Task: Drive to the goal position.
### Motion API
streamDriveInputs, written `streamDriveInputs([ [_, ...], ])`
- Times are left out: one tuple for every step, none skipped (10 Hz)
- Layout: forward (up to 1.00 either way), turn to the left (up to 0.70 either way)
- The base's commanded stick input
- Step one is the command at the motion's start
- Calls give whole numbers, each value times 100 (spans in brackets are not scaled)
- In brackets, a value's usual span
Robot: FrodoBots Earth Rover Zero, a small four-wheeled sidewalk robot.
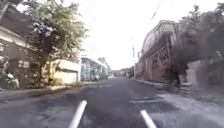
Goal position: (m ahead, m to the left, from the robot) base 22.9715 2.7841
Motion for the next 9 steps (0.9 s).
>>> streamDriveInputs([
  [85,-24],
  [85,-19],
  [85,-15],
  [85,-10],
  [85,-5],
  [85,0],
  [85,0],
  [85,0],
  [85,0],
])
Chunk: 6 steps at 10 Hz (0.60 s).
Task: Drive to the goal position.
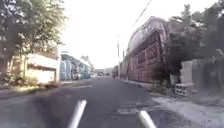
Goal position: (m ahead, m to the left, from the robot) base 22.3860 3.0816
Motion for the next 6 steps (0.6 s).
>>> streamDriveInputs([
  [85,0],
  [85,0],
  [85,0],
  [85,0],
  [85,0],
  [85,0],
])
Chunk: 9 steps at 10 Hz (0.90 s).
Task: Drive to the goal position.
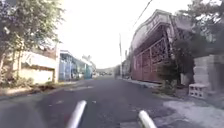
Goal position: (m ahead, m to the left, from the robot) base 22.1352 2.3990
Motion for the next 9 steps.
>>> streamDriveInputs([
  [85,0],
  [85,0],
  [85,0],
  [85,0],
  [85,0],
  [85,0],
  [85,0],
  [85,0],
  [85,0],
])
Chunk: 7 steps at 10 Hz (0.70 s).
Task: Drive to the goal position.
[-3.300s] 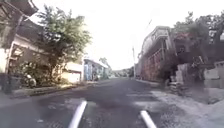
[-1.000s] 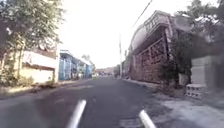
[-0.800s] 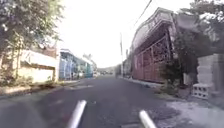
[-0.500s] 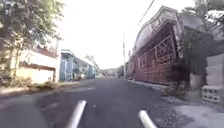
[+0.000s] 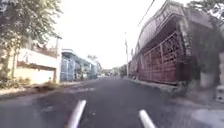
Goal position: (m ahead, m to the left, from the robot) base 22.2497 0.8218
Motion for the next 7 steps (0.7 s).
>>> streamDriveInputs([
  [85,0],
  [85,0],
  [85,0],
  [85,0],
  [85,0],
  [85,0],
  [85,0],
])
